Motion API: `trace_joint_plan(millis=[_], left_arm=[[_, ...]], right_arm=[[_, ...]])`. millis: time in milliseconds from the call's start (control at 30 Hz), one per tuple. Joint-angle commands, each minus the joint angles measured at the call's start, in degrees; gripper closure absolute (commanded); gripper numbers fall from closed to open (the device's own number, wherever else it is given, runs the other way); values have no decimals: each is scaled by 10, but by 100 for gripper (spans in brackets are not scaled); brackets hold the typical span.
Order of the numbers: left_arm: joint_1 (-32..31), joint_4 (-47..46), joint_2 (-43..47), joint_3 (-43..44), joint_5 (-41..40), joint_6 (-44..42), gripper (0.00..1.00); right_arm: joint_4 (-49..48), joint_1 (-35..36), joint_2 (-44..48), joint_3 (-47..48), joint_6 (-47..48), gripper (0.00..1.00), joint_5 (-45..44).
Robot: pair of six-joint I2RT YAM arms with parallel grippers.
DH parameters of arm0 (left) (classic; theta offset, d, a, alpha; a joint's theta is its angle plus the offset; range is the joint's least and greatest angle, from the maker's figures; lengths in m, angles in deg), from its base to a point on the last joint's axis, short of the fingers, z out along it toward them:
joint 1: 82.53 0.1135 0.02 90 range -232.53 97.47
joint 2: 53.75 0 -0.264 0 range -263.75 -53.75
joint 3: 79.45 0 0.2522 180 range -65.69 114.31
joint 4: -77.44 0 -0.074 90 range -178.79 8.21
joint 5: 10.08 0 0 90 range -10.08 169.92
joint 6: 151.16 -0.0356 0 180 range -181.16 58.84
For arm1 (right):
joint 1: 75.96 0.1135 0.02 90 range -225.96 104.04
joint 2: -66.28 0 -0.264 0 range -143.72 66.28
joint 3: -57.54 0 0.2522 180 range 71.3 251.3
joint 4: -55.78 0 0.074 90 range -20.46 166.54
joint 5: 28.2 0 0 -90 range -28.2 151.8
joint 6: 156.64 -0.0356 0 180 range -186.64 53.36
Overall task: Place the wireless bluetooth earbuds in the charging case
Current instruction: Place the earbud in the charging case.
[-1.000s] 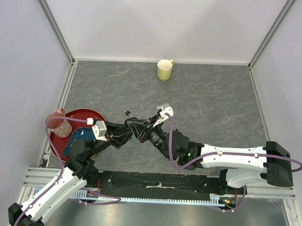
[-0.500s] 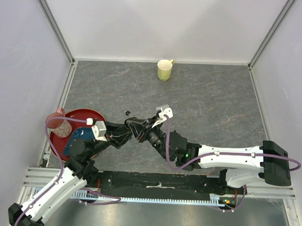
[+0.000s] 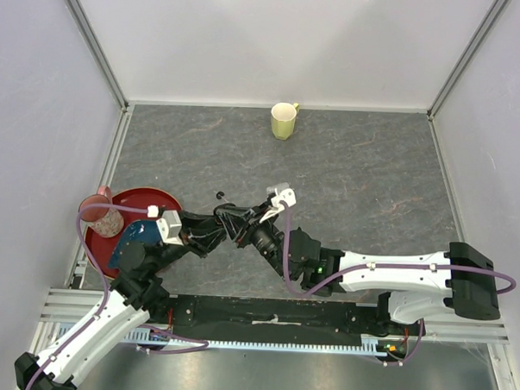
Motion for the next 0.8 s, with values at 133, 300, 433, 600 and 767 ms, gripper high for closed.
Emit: trace_joint_plan(millis=[133,300,433,600,767], left_arm=[[-2,-42,12,2,-26,13,98],[-2,-42,19,0,-33,12,98],[-2,-38,27,-3,-40,12,98],[-2,-31,32,-3,-41,12,98],[-2,-31,31,-2,-32,10,98]], right_arm=[[32,23,-6,17,19,100,-26],[44,29,-5,17,22,100,-32],[48,31,-4,17,23,100,-30],[55,31,-2,21,21,98,-25],[71,31,-7,36,18,85,-22]])
